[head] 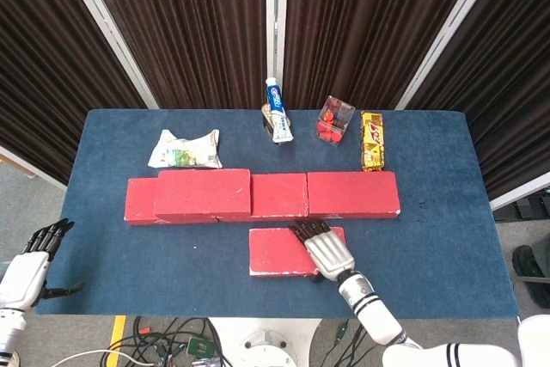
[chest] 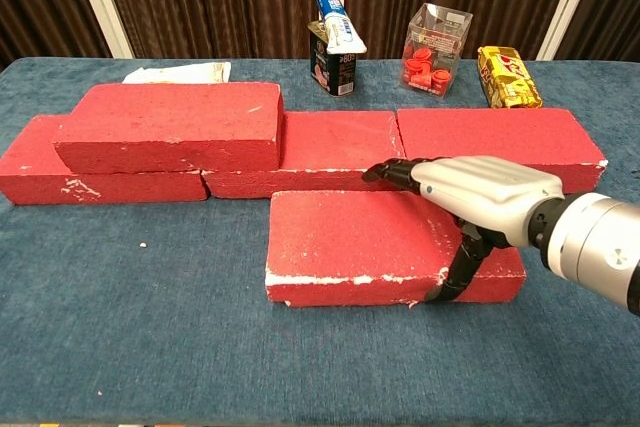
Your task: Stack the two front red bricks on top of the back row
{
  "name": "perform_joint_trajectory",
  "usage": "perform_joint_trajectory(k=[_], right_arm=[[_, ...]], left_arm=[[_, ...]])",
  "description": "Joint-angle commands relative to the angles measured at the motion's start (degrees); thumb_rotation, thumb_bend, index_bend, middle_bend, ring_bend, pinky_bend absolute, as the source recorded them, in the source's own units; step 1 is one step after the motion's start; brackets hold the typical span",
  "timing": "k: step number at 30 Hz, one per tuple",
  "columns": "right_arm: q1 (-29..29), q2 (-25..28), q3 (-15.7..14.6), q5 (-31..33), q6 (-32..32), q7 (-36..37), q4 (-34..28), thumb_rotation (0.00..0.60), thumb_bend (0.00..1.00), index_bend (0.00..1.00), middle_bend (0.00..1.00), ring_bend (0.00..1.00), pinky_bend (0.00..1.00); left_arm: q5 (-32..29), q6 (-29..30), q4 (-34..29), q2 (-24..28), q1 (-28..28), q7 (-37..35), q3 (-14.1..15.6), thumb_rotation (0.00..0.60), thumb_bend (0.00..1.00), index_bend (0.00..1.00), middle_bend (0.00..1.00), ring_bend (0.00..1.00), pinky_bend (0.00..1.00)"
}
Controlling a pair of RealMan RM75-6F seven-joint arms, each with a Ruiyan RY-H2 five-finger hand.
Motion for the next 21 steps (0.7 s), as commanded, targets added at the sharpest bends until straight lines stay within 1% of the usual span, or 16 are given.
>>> perform_joint_trajectory(k=[1,15,21], right_arm=[[0.52,-0.28,-0.32,0.79,0.11,0.46,0.26,0.600,0.00,0.00,0.00,0.00,0.00],[3.33,-2.57,-0.42,4.41,0.73,2.09,2.87,0.600,0.00,0.00,0.00,0.00,0.00],[4.07,-3.30,-1.04,5.09,1.28,2.48,3.44,0.600,0.00,0.00,0.00,0.00,0.00]], left_arm=[[-0.02,-0.23,-0.10,0.10,0.06,0.20,-0.17,0.600,0.00,0.00,0.00,0.00,0.00],[0.16,-0.78,-0.15,0.14,0.60,0.11,-0.83,0.600,0.00,0.00,0.00,0.00,0.00],[0.33,-0.97,-0.14,0.28,0.78,-0.23,-0.98,0.600,0.00,0.00,0.00,0.00,0.00]])
